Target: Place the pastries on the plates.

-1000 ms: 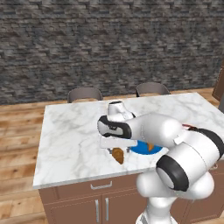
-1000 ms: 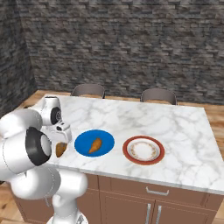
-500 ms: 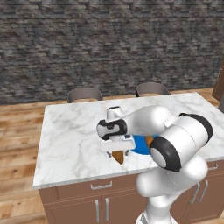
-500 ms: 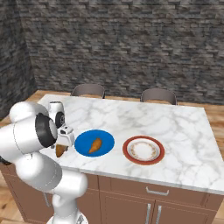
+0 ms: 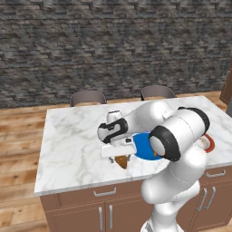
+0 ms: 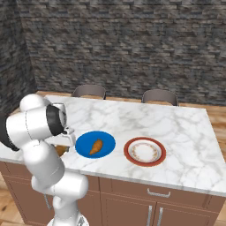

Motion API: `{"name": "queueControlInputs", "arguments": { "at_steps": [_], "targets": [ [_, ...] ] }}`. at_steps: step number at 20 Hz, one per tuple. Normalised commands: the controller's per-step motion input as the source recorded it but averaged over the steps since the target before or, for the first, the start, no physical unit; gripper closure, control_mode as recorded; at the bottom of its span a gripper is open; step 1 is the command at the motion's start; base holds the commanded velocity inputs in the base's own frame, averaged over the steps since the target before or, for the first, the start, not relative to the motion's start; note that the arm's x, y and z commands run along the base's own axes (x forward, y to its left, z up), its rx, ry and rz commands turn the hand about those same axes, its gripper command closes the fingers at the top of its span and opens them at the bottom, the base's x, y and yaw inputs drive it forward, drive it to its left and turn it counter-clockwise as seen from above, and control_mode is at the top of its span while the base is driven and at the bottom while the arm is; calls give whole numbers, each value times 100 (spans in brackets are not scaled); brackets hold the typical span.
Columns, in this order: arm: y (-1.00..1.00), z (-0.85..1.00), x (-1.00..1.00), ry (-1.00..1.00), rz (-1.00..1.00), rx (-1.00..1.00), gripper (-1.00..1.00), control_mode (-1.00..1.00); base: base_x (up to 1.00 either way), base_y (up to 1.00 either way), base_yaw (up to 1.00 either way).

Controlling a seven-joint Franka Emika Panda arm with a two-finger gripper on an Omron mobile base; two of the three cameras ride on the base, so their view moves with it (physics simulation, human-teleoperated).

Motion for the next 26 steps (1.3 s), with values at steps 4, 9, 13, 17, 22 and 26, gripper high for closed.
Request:
{"name": "queueControlInputs", "arguments": {
  "at_steps": [4, 9, 13, 17, 22, 26],
  "targets": [
    [9, -36, 7, 2, 2, 0, 100, -100, 0, 0, 0],
    [0, -13, 0, -1, 2, 0, 100, -100, 0, 0, 0],
    [-11, 33, -8, -15, 0, -5, 100, -100, 0, 0, 0],
    [-37, 82, -1, -12, 0, -4, 100, -100, 0, 0, 0],
    [-88, 81, 0, -6, 0, -1, 100, -100, 0, 0, 0],
    [-100, 38, 0, 0, 0, 0, 100, -100, 0, 0, 0]
  ]
}}
